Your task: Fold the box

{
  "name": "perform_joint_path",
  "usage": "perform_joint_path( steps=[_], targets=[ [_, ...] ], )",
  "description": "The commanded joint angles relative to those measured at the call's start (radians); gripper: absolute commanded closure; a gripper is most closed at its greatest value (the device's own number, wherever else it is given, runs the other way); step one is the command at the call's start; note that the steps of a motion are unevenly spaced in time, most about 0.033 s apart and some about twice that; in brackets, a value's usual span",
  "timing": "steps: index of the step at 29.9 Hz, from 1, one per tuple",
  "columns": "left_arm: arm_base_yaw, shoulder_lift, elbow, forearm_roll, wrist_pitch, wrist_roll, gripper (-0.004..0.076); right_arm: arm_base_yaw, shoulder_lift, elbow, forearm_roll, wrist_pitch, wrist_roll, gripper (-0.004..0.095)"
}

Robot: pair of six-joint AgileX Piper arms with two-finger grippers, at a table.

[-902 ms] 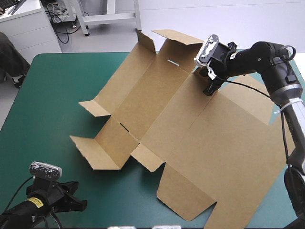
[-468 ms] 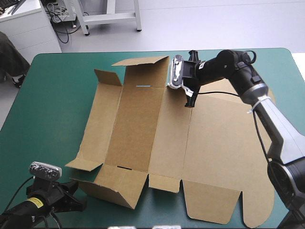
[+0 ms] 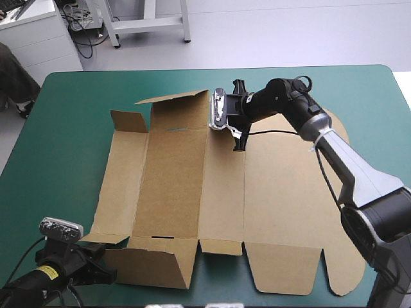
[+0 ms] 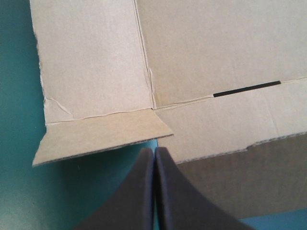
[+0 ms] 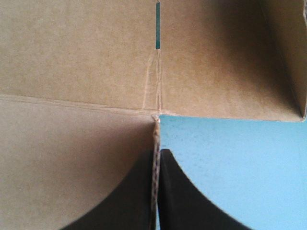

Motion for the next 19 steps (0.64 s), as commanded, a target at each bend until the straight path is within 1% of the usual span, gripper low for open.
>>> perform_joint_path(
  steps=[1,3,5,7,8,9,11,14,16,19],
  targets=[
    [-0.007,0.009,-0.033,-0.032,-0.050,-0.005,0.0757,0.002,-0.032,-0.035,0.033,-0.045,-0.015,0.0805],
    [-0.007,0.009,-0.033,-0.032,-0.050,-0.005,0.0757,0.007,-0.030,-0.035,0.033,-0.050,-0.015,0.0661],
    [-0.007,0.009,-0.033,-0.032,-0.050,-0.005,0.0757,0.007,-0.030,-0.035,0.033,-0.052,-0.015,0.0466],
    [-0.007,0.009,-0.033,-0.032,-0.050,-0.005,0.0757,0.007,-0.032,-0.035,0.031,-0.052,-0.015,0.0319],
    [-0.007,0.009,-0.033,-0.032,-0.050,-0.005,0.0757,0.007,-0.035,-0.035,0.029,-0.052,-0.013,0.0265],
    [-0.007,0.009,-0.033,-0.032,-0.050,-0.005,0.0757,0.007,-0.037,-0.035,0.025,-0.050,-0.003,0.0239],
    [-0.007,0.009,-0.033,-0.032,-0.050,-0.005,0.0757,0.007,-0.046,-0.035,0.025,-0.043,0.024,0.0228],
    [-0.007,0.009,-0.033,-0.032,-0.050,-0.005,0.0757,0.007,-0.072,-0.035,0.004,-0.042,0.120,0.0254],
    [-0.007,0.009,-0.033,-0.032,-0.050,-0.005,0.0757,0.007,-0.095,-0.035,-0.059,-0.042,0.201,0.0292],
    [-0.007,0.009,-0.033,-0.032,-0.050,-0.005,0.0757,0.007,-0.133,-0.035,-0.207,-0.039,0.398,0.0399]
  ],
)
